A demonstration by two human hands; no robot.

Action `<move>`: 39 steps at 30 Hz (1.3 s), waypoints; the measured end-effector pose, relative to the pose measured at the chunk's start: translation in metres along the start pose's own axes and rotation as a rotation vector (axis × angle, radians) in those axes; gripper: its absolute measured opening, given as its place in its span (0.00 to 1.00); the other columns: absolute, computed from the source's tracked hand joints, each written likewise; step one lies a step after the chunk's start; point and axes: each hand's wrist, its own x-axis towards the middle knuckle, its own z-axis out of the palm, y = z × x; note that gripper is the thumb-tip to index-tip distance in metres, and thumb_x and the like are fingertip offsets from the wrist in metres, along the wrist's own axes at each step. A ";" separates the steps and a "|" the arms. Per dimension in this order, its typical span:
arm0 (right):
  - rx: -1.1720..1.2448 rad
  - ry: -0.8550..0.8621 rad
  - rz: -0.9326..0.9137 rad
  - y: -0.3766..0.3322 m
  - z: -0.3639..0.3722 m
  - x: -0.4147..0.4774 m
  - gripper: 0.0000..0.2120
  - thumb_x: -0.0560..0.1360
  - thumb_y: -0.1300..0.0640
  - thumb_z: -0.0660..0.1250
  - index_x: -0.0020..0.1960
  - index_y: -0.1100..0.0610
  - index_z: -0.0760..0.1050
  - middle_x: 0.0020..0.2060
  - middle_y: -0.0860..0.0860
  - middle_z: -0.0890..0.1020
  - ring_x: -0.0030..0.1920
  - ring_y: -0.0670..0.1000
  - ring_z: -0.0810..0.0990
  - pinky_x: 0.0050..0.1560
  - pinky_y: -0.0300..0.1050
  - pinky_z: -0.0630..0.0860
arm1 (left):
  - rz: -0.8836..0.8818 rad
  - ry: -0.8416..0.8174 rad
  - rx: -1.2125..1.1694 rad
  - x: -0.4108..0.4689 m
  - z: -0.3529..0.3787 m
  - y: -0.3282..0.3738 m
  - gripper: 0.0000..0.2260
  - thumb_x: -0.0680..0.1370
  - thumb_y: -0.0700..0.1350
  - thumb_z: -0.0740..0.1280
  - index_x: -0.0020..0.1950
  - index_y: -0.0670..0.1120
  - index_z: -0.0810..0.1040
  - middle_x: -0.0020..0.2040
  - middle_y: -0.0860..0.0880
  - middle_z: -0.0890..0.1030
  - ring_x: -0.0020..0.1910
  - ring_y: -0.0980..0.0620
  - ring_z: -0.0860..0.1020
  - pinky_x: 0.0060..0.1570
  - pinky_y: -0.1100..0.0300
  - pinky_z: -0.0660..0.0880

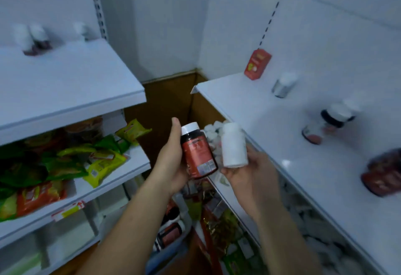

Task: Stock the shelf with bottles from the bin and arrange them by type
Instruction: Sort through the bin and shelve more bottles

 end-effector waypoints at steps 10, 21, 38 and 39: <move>0.355 -0.027 -0.112 -0.084 -0.039 -0.097 0.25 0.73 0.54 0.71 0.67 0.65 0.80 0.61 0.63 0.80 0.44 0.55 0.80 0.42 0.46 0.78 | -0.098 -0.344 0.142 -0.038 0.111 -0.029 0.28 0.75 0.52 0.76 0.72 0.45 0.75 0.62 0.37 0.78 0.62 0.37 0.77 0.65 0.38 0.76; -0.693 0.427 -0.705 -0.123 -0.077 -0.168 0.32 0.71 0.64 0.80 0.71 0.50 0.75 0.57 0.49 0.85 0.52 0.47 0.87 0.48 0.39 0.82 | -0.023 -0.533 0.318 -0.094 0.179 -0.067 0.20 0.77 0.54 0.67 0.63 0.43 0.84 0.52 0.39 0.86 0.49 0.41 0.85 0.44 0.47 0.84; -0.555 0.227 -0.698 -0.144 -0.117 -0.163 0.23 0.76 0.58 0.62 0.69 0.44 0.75 0.61 0.42 0.84 0.60 0.49 0.83 0.55 0.49 0.81 | 0.061 -0.510 0.308 -0.117 0.218 -0.083 0.17 0.78 0.55 0.63 0.50 0.50 0.90 0.55 0.42 0.87 0.52 0.45 0.87 0.46 0.48 0.85; -0.525 0.224 -0.675 -0.144 -0.121 -0.161 0.24 0.75 0.59 0.64 0.70 0.44 0.75 0.61 0.44 0.84 0.61 0.51 0.84 0.58 0.54 0.81 | 0.057 -0.502 0.305 -0.116 0.218 -0.085 0.18 0.78 0.55 0.63 0.50 0.50 0.91 0.55 0.42 0.87 0.52 0.45 0.87 0.48 0.48 0.85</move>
